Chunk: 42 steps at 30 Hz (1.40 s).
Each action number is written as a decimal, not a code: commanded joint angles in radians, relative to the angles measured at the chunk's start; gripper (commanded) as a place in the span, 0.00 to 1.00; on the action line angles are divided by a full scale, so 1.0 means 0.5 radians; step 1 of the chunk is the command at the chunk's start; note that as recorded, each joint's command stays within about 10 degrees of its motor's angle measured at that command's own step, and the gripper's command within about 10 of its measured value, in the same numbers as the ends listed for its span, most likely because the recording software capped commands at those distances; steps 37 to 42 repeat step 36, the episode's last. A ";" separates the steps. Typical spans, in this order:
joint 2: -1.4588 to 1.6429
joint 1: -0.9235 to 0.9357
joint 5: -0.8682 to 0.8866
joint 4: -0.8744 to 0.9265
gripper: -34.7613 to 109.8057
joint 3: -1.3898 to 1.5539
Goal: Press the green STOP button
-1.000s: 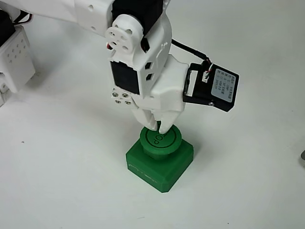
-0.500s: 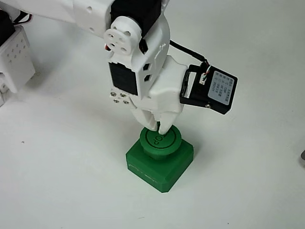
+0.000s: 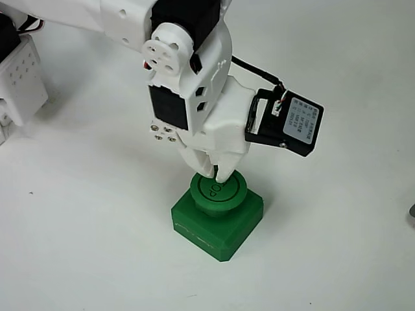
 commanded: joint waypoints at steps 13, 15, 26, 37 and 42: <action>0.445 0.049 -0.064 0.101 0.24 0.015; 0.500 0.049 -0.080 0.129 0.24 0.015; 0.788 0.064 -0.141 0.193 0.24 -0.034; 0.908 0.064 -0.144 0.206 0.24 -0.028; 0.908 0.064 -0.144 0.206 0.24 -0.028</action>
